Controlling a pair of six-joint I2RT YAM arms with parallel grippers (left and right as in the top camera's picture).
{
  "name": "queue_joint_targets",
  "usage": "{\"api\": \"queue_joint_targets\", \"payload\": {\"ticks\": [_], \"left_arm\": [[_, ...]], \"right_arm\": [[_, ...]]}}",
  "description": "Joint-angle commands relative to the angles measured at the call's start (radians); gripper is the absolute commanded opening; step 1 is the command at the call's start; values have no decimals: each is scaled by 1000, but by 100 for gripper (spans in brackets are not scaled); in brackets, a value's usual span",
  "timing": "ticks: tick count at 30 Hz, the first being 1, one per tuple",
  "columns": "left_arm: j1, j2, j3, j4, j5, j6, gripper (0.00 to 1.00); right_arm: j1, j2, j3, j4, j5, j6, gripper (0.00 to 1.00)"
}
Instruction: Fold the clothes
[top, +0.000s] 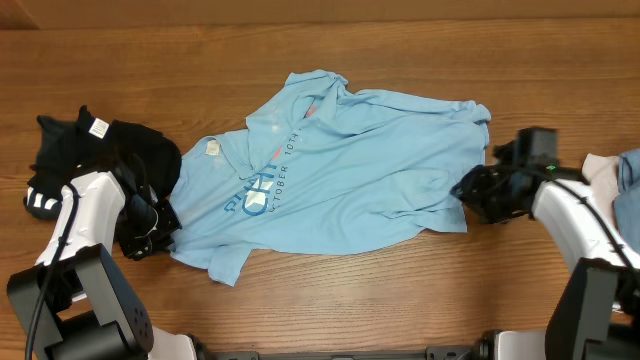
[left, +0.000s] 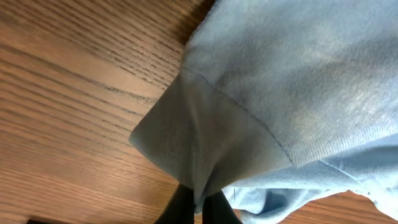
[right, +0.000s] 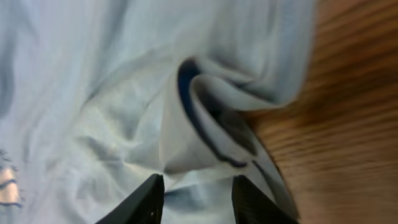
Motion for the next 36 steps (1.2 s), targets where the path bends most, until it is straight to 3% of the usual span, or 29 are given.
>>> {"api": "queue_joint_targets", "payload": {"ticks": [1,11,13,15,21,26,27,28,29,30,31,33,36], "left_arm": [[6,-17,21,-3,-23,16,4],[6,-17,21,-7,-21,16,4],[6,-17,21,-7,-20,16,4],[6,-17,21,-11,-20,16,4],[6,-17,21,-9,-21,16,4],[6,-17,21,-9,-21,16,4],[6,-17,21,-9,-21,16,4],[6,-17,21,-9,-21,16,4],[6,-17,21,-9,-21,16,4],[6,-17,21,-10,-21,16,4],[6,-17,21,-10,-21,16,4],[6,-17,21,-10,-21,17,4],[6,-17,21,-9,-21,17,4]], "right_arm": [[20,-7,-57,89,28,14,40],[20,-2,-63,114,99,13,43],[20,-2,-63,154,72,13,33],[20,-3,-61,156,15,5,6],[-39,-40,135,-1,50,-17,4],[-40,-40,199,58,148,-20,4],[-40,-40,198,79,149,-21,4],[-40,-40,198,85,148,-20,14],[-40,-40,198,82,147,-20,53],[-40,-40,198,47,131,-20,72],[-40,-40,198,-23,109,-17,77],[-39,-40,198,-144,103,-17,77],[-39,-39,162,-261,103,-8,55]]}}
